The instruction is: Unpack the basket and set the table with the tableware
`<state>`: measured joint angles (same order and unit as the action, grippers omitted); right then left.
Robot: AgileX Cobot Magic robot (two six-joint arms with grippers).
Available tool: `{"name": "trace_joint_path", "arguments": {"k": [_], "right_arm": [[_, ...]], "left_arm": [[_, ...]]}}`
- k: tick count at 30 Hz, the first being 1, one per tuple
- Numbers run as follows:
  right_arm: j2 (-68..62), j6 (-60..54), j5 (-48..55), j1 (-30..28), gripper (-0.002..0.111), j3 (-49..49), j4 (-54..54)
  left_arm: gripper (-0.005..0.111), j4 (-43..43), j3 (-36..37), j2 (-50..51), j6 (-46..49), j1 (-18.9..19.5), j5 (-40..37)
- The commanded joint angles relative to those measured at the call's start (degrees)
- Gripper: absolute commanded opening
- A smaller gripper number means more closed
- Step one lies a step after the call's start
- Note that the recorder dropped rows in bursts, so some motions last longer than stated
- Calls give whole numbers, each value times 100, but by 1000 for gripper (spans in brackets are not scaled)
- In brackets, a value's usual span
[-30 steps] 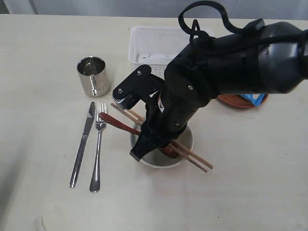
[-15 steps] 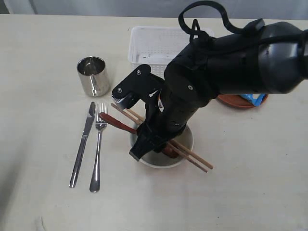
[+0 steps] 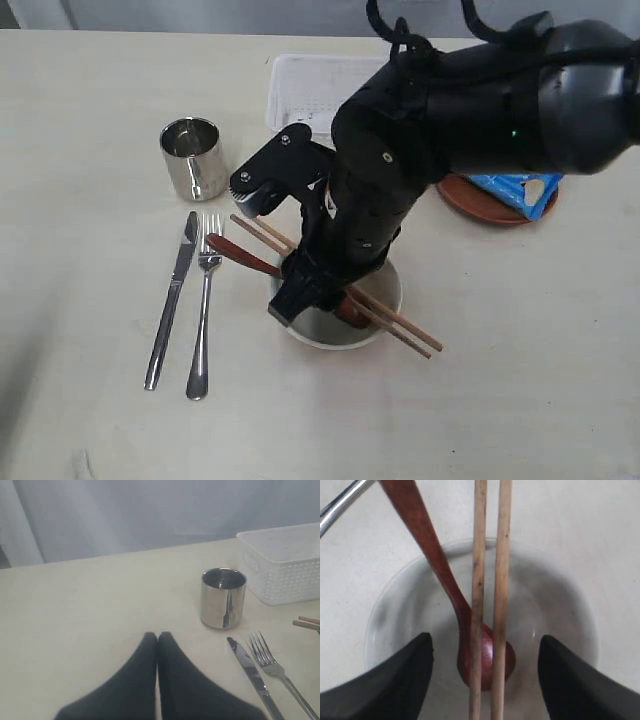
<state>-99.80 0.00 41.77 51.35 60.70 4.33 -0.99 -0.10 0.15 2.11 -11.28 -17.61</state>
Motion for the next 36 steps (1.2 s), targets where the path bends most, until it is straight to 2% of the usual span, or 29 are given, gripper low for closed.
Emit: {"name": "trace_joint_path", "arguments": {"k": [1, 5, 7, 9, 10, 13, 15, 20, 25, 30, 36], "right_arm": [[424, 45, 251, 17, 59, 61, 95], [1154, 429, 511, 6, 57, 61, 697], [1592, 1457, 790, 6, 38, 61, 1950], [1843, 2114, 1104, 6, 10, 61, 2847], [1932, 2383, 1174, 6, 0, 61, 3143], [2015, 2754, 1103, -191, 0, 61, 3716], [2004, 2855, 907, -807, -1, 61, 3589], [1980, 2913, 10, -2168, -1, 61, 2762], [1510, 2230, -288, -3059, -1, 61, 1591], [799, 1244, -330, -3070, -1, 50, 600], [406, 905, -176, -2741, -1, 50, 197]], "left_arm": [[0, 22, 10, -15, -20, 1, 45], [0, 22, 10, -15, -20, 1, 45], [0, 22, 10, -15, -20, 1, 45], [0, 22, 10, -15, -20, 1, 45], [0, 22, 10, -15, -20, 1, 45], [0, 22, 10, -15, -20, 1, 45], [0, 22, 10, -15, -20, 1, 45], [0, 22, 10, -15, -20, 1, 45], [0, 22, 10, -15, -20, 1, 45], [0, 22, 10, -15, -20, 1, 45], [0, 22, 10, -15, -20, 1, 45]]}}
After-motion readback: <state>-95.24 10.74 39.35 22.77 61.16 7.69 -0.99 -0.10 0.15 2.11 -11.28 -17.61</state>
